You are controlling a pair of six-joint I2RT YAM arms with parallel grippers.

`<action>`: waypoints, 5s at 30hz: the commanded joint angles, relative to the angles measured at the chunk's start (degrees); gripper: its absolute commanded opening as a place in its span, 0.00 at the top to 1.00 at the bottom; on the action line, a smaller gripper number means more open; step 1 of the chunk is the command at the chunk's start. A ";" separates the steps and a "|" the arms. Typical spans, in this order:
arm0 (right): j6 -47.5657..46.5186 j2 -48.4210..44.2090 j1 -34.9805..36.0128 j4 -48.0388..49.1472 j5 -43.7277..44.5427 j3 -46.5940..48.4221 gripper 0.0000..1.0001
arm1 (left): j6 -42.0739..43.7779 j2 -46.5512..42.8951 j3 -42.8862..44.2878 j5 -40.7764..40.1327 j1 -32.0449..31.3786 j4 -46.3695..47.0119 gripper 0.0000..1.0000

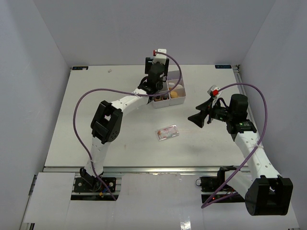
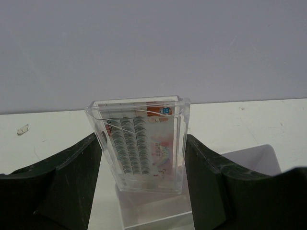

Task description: Organize the makeup

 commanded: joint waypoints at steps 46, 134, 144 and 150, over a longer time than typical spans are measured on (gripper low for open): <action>-23.89 1.34 -2.32 -12.61 -20.75 1.43 0.10 | -6.75 -17.07 -5.05 24.08 -1.82 -19.40 0.03; -55.24 39.95 34.39 -27.97 24.09 23.99 0.10 | -22.48 -93.52 -65.31 36.95 3.02 -39.78 0.02; -50.91 44.52 34.28 -23.63 27.00 23.88 0.10 | -22.51 -93.73 -65.40 36.86 3.02 -39.76 0.02; -49.67 46.03 34.32 -22.61 28.73 24.32 0.10 | -22.51 -93.64 -65.40 36.94 3.02 -39.72 0.02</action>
